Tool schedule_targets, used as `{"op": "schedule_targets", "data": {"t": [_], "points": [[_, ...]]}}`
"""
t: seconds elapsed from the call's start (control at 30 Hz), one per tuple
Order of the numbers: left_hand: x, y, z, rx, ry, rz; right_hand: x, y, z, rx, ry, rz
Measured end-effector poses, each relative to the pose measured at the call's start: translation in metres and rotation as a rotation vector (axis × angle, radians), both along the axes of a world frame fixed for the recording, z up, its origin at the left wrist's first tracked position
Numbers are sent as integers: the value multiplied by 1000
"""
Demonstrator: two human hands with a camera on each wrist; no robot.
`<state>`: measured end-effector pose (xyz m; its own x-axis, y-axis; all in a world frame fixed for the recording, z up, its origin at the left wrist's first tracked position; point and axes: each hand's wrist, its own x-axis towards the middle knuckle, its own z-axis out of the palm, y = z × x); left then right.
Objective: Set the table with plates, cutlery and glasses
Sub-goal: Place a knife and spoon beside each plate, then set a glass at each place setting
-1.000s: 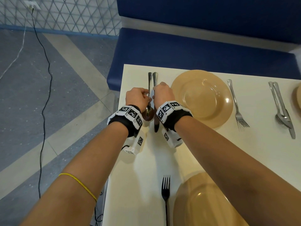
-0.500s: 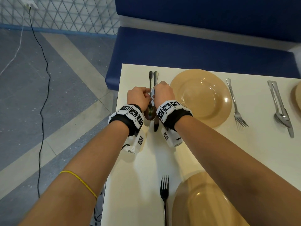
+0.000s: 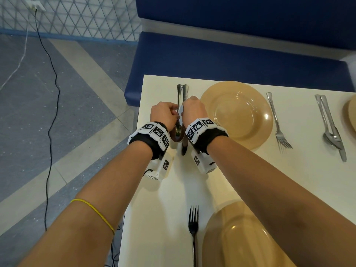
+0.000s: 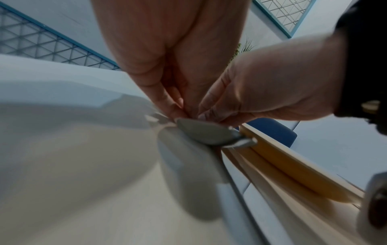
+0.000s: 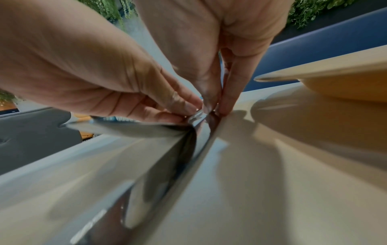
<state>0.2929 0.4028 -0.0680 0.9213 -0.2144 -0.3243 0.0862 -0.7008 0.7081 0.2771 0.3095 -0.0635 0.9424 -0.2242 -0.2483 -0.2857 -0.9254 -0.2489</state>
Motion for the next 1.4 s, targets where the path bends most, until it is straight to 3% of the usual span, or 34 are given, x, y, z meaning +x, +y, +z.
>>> {"op": "schedule_targets", "data": {"t": [0.17,0.33,0.57,0.87,1.03,1.4], "points": [[-5,3,6,13,0,4,-4,-3,6,6,-4,7],[-16,3,22,6,-73,63,-15,-14,31,84,-157,-7],[-50,-52,72,-133,-174,77,-61,-89,80,309,-375,-175],[-164,-271,128,-263,-236,-218,-215,-312,125,242,-502,-449],[-237,-409,127,-308,-173,-288,-310,-446,121,220,-439,-542],[-350,-628,112,-282,-46,-573,-477,-661,94,212,-441,-972]]}}
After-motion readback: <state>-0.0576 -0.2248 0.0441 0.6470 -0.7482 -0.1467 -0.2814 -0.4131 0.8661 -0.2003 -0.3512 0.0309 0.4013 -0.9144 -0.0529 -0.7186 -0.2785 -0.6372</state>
